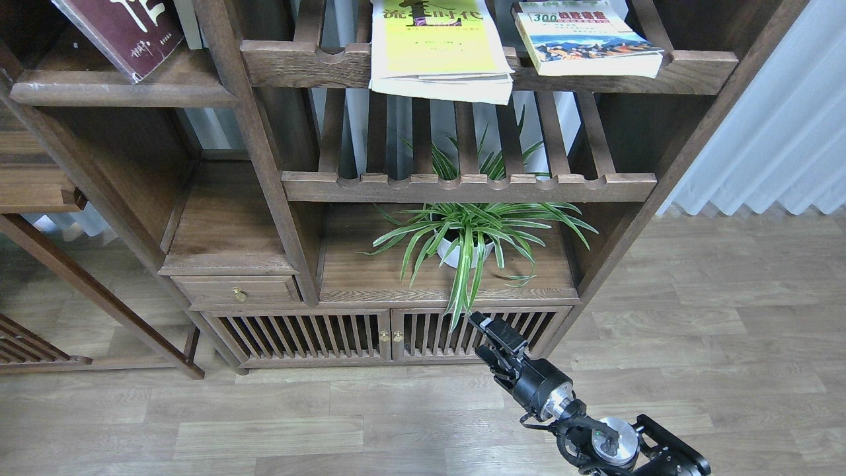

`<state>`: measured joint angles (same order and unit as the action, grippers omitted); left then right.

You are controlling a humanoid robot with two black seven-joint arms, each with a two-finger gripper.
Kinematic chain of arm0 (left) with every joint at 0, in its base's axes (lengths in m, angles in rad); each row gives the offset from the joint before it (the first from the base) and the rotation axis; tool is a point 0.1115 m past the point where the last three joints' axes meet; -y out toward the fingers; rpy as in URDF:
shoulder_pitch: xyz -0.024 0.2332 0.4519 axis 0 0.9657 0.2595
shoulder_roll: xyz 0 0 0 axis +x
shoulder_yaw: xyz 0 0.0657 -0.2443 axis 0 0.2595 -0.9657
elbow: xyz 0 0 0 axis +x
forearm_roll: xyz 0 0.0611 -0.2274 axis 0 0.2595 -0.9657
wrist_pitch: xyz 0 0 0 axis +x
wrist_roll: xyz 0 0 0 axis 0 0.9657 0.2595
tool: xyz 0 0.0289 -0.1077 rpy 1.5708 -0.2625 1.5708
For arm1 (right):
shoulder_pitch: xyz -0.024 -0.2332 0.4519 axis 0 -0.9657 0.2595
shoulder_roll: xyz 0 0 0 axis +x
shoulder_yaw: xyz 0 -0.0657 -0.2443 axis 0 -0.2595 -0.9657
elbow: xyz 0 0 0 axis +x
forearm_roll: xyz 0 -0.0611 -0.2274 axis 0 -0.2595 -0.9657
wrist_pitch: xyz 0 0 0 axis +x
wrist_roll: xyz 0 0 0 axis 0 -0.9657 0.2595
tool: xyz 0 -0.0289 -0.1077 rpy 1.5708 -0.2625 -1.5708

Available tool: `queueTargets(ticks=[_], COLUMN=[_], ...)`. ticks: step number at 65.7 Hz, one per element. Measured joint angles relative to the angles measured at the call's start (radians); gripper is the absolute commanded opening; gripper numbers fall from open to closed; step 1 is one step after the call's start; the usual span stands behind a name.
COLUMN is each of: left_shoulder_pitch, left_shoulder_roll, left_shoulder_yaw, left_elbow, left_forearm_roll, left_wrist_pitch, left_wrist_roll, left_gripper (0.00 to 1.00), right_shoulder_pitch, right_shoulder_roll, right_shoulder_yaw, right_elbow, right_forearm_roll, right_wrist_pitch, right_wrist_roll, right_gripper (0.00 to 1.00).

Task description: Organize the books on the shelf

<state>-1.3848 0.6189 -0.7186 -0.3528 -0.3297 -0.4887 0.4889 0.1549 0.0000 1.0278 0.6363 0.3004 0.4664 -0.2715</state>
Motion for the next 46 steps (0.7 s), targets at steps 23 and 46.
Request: queueTargets(ticks=[23,46], left_shoulder_pitch=[-0.043,-0.052], left_shoulder_roll=[-0.011,-0.009], left_shoulder_yaw=[0.001,0.018], left_elbow=[0.003,0.014], left_forearm_roll=[0.001,0.006], left_wrist_pitch=[0.000,0.000], left_wrist_roll=[0.000,0.000], left_gripper=[0.03,0.04], right_shoulder_pitch=[0.001,0.001], right_shoulder_roll=[0.000,0.000], right_shoulder_yaw=[0.009,0.026], right_elbow=[0.002,0.026], right_forearm_roll=[0.002,0.002], right_wrist_pitch=[0.001,0.001], right_wrist_roll=[0.000,-0.002], right_gripper=[0.99,0.99])
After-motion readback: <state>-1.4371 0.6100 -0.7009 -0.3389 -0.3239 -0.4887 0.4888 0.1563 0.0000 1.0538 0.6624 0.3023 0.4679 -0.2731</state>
